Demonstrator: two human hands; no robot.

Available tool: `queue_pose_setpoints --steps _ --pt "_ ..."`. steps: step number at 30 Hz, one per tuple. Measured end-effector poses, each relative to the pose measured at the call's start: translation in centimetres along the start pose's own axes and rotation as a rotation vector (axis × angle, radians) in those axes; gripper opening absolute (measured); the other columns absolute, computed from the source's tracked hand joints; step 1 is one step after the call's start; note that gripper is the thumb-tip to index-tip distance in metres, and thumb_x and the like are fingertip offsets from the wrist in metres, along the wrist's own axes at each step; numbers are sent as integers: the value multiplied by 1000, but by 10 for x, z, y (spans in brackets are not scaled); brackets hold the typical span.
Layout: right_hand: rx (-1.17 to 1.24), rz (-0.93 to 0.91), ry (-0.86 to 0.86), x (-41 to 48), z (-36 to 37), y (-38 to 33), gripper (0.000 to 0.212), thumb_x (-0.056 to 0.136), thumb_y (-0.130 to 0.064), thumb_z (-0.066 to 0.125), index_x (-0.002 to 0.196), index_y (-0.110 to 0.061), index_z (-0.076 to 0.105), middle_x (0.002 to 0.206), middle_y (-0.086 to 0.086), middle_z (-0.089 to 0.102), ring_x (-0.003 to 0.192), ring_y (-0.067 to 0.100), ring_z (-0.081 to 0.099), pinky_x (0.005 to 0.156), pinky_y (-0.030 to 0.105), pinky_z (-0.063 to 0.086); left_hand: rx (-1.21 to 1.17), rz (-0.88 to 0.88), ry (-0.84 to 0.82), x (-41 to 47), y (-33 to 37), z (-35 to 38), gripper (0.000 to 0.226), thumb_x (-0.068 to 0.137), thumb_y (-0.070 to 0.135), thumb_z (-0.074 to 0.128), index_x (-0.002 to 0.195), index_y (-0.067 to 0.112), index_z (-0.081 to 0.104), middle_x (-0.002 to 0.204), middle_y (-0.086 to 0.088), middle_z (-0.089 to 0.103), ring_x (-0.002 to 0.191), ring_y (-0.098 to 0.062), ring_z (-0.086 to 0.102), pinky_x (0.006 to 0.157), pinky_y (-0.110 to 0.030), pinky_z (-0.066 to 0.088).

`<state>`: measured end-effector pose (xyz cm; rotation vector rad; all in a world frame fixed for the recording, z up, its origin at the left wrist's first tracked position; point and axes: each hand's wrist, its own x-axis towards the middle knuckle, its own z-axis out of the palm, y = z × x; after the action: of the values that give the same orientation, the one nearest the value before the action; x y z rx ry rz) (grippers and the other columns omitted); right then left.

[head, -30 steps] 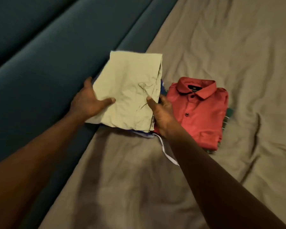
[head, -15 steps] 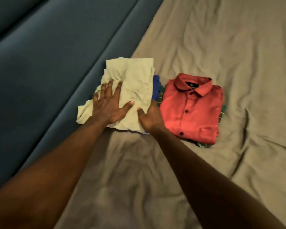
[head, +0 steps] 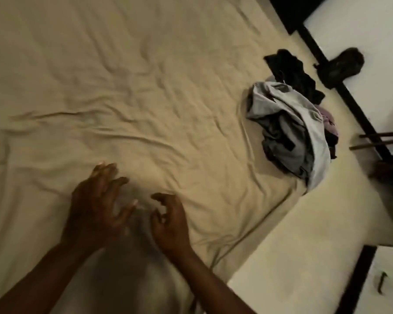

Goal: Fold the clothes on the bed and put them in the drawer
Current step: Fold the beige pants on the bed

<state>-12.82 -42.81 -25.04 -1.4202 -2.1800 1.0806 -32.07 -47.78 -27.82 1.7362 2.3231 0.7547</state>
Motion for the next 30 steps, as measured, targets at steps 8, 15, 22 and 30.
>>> queue_pose_setpoints --steps 8,15,22,30 --pt "-237 239 587 91 -260 199 44 85 -24 59 127 -9 61 122 15 57 120 34 51 105 41 40 29 173 -248 159 199 189 74 88 65 46 145 18 51 165 -11 32 156 -30 23 116 -51 32" --pt "-404 511 631 208 -426 289 88 90 -54 66 158 -14 26 157 18 31 147 36 28 116 56 25 244 74 -238 204 245 265 83 92 68 40 159 20 36 171 -8 17 158 -31 14 126 -55 10" --pt "-367 351 595 233 -464 321 32 99 -40 55 99 -11 70 87 10 67 79 31 63 66 32 37 308 35 -309 209 246 265 85 92 75 29 162 26 27 173 -3 10 159 -25 7 126 -51 3" --pt "226 41 778 214 -481 193 22 105 -26 56 118 -15 70 105 -9 68 95 -3 63 88 17 54 118 -218 -734 252 281 200 88 83 86 38 144 26 53 162 -9 39 149 -27 36 116 -39 32"
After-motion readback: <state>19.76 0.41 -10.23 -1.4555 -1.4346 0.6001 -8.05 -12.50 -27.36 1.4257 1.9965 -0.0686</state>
